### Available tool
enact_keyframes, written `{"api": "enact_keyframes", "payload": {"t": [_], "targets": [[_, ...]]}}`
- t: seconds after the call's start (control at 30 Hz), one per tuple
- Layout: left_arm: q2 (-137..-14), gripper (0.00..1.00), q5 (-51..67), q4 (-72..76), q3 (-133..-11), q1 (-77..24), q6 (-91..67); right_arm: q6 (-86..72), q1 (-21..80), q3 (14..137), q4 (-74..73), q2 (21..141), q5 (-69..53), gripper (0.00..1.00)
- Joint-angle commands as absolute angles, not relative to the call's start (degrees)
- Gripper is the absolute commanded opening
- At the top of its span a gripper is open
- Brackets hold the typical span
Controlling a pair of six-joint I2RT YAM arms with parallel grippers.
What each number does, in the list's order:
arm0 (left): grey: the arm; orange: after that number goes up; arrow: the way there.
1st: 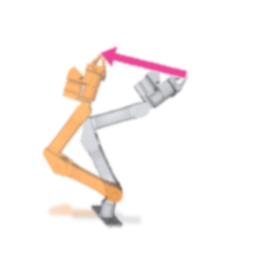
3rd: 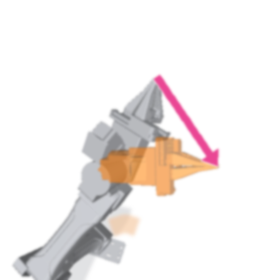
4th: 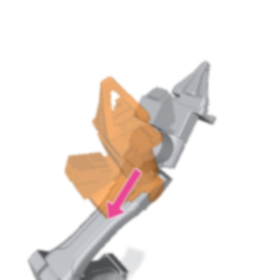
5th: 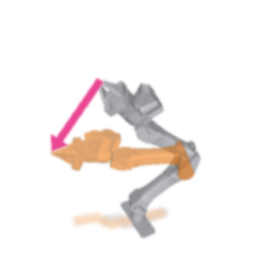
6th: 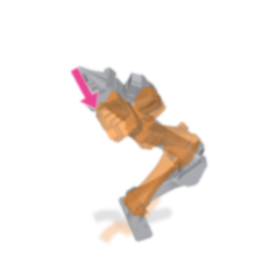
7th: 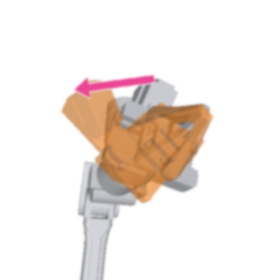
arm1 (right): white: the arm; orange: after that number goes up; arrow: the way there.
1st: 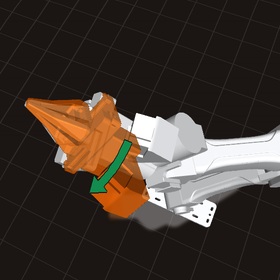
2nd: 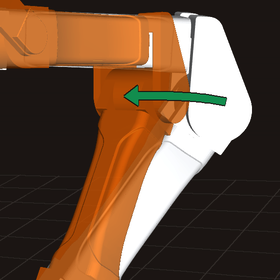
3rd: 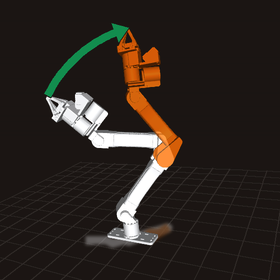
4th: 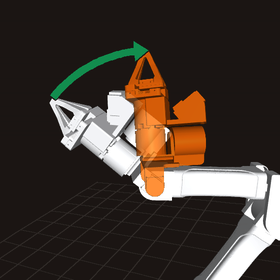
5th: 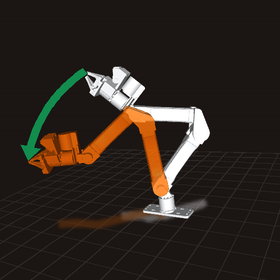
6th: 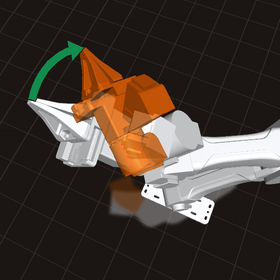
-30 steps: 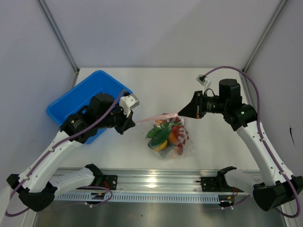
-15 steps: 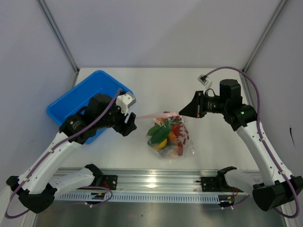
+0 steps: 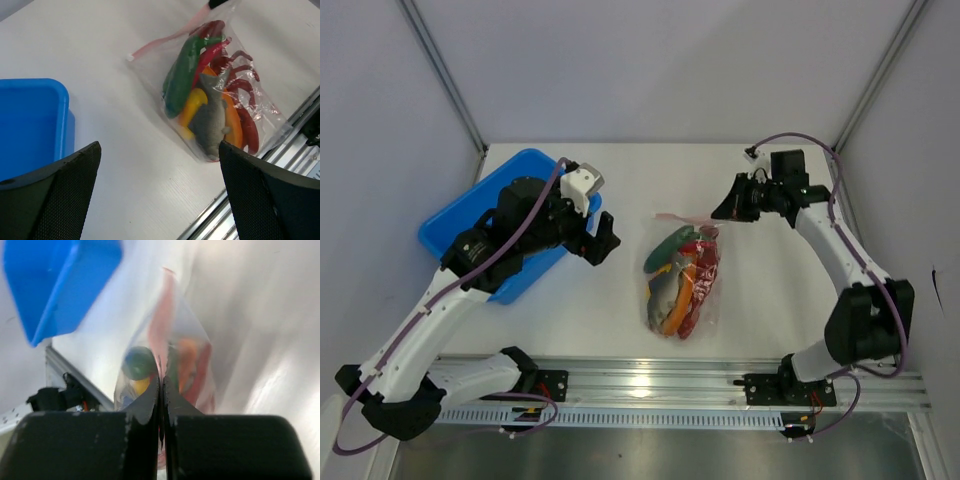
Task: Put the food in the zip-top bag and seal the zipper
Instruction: Zip the zipper food storage bag at the center of the board, then place the zipper food storage bag at the center of the board.
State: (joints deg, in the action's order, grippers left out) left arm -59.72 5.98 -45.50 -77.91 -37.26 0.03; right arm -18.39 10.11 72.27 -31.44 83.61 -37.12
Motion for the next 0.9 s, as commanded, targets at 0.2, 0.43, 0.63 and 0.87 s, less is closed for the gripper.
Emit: {"api": "enact_keyframes", "payload": {"t": [0.2, 0.43, 0.63, 0.87], "targets": [[-55.7, 0.99, 8.8, -44.5, -76.5, -36.8, -4.6, -9.6, 6.5, 96.5, -44.8, 104.8, -20.8, 0.04], [-56.9, 1.00, 12.0, -44.7, -75.2, -36.7, -7.6, -10.0, 6.7, 106.6, -51.7, 107.0, -6.3, 0.93], [-58.9, 1.00, 10.1, -46.1, -74.5, -36.8, -10.4, -14.8, 13.2, 107.6, -64.2, 100.7, 6.9, 0.99], [-59.1, 1.00, 12.7, -46.5, -70.0, -36.7, -14.8, -28.9, 26.5, 82.2, -66.5, 77.3, 11.7, 1.00]]}}
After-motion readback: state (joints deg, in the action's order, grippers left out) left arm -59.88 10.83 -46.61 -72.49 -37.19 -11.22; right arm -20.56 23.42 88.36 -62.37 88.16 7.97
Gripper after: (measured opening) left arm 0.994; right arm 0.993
